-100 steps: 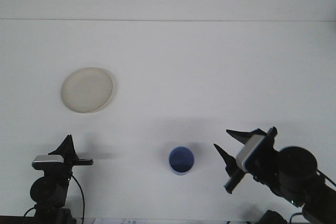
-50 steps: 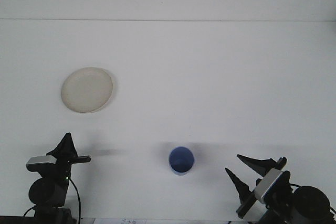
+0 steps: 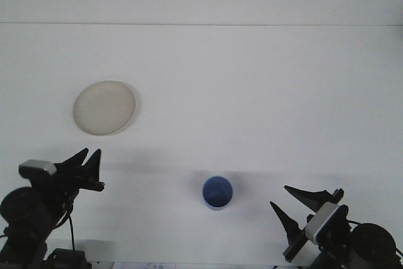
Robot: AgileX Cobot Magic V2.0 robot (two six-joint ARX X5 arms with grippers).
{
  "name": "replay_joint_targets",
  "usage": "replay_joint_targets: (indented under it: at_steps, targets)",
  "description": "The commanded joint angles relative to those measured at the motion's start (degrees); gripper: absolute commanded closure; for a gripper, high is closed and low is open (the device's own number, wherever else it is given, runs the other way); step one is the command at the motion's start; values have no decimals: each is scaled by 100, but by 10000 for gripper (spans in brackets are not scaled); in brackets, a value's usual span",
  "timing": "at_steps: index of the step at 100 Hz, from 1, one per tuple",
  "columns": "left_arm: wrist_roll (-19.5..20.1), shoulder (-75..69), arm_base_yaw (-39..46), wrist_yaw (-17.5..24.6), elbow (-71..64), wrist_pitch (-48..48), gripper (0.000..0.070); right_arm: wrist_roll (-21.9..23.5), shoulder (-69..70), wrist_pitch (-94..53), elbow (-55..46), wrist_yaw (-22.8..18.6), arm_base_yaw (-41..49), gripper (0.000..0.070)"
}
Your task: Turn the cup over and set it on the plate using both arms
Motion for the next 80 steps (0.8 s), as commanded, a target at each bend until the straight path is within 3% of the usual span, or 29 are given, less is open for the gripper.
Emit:
replay_joint_targets:
  at_steps: [1,9,25,49,67,80]
  targets:
    - [328,807,-157,610,778,-466,215,35,2,57,24,0,50,364]
    - [481,1722,-599,868,1591,-1165,215,-13,2,57,24,26,50,364]
    - [879,3217,-1858,837,2763,-2140,230,-94,2,57,24,39,50,364]
    - [1019,5093,-3541,284,3858,-2789,242,-92,2,57,24,37,50,365]
    - [1019,6033,-4188,234,4194,-2848,241,-92,2,57,24,37,50,364]
    - [1019,6481,-4437,-210,4288,-2809,241,-94,2,55,24,37,50,365]
